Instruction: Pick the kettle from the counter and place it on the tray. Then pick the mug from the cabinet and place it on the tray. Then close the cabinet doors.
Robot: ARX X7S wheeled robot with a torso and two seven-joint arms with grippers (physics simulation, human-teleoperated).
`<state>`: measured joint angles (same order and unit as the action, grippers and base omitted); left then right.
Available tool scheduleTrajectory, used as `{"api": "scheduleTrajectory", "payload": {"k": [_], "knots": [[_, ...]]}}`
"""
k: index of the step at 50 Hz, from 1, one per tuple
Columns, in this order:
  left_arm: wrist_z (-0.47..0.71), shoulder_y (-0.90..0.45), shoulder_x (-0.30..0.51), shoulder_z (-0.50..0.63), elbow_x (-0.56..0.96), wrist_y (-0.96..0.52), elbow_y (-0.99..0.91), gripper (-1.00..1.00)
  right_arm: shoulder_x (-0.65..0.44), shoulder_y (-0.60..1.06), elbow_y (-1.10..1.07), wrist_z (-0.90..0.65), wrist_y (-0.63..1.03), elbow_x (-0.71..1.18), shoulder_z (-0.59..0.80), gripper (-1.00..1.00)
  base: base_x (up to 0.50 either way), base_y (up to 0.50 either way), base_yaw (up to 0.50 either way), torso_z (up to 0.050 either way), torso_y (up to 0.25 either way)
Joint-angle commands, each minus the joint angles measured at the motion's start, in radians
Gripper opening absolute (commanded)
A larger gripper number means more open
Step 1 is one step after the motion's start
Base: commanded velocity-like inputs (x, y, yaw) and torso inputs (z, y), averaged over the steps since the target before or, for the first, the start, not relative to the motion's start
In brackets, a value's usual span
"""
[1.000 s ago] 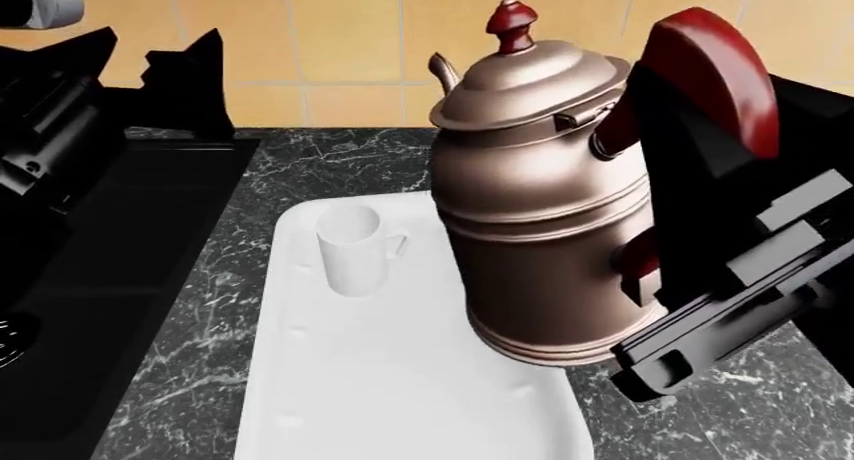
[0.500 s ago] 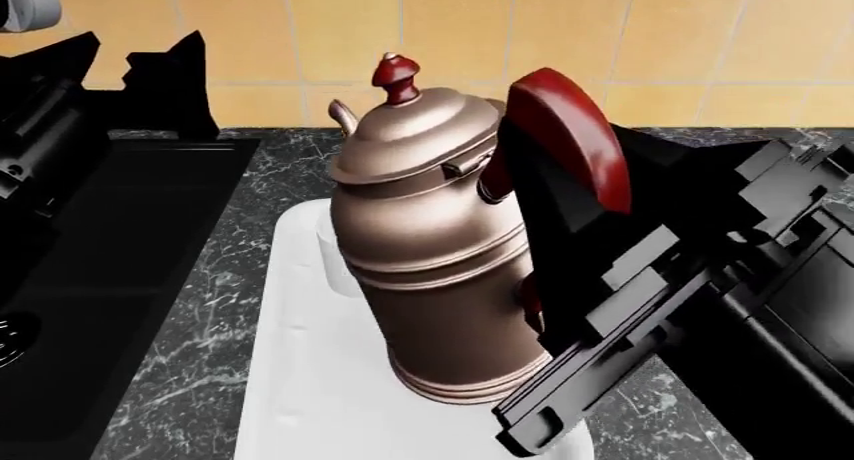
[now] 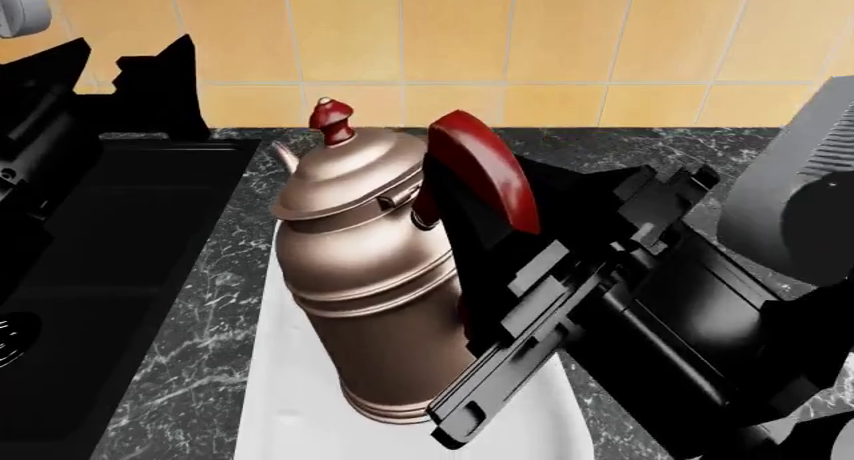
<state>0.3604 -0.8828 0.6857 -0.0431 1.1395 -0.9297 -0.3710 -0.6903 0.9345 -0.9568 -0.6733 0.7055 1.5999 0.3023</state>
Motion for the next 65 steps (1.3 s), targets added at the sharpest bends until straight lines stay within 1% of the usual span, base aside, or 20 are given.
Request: {"api": "scheduleTrajectory", "payload": {"k": [1, 14, 32, 65], "knots": [[-0.005, 0.013, 0.005, -0.005, -0.005, 0.011, 0.006, 1.00, 0.050, -0.078, 0.030, 0.096, -0.013, -0.122, -0.010, -1.00, 0.00, 0.00, 0.00, 0.000, 0.000], [-0.001, 0.014, 0.011, -0.006, -0.004, 0.011, 0.010, 1.00, 0.073, -0.214, 0.050, 0.227, -0.077, -0.242, -0.025, -1.00, 0.00, 0.00, 0.00, 0.000, 0.001], [-0.010, 0.023, 0.012, -0.002, -0.017, 0.026, 0.026, 1.00, 0.100, -0.345, 0.120, 0.380, -0.156, -0.376, -0.021, -1.00, 0.00, 0.00, 0.00, 0.001, 0.001], [-0.010, 0.031, 0.012, 0.001, -0.019, 0.037, 0.038, 1.00, 0.084, -0.458, 0.168, 0.495, -0.225, -0.467, -0.017, -1.00, 0.00, 0.00, 0.00, 0.000, 0.000]]}}
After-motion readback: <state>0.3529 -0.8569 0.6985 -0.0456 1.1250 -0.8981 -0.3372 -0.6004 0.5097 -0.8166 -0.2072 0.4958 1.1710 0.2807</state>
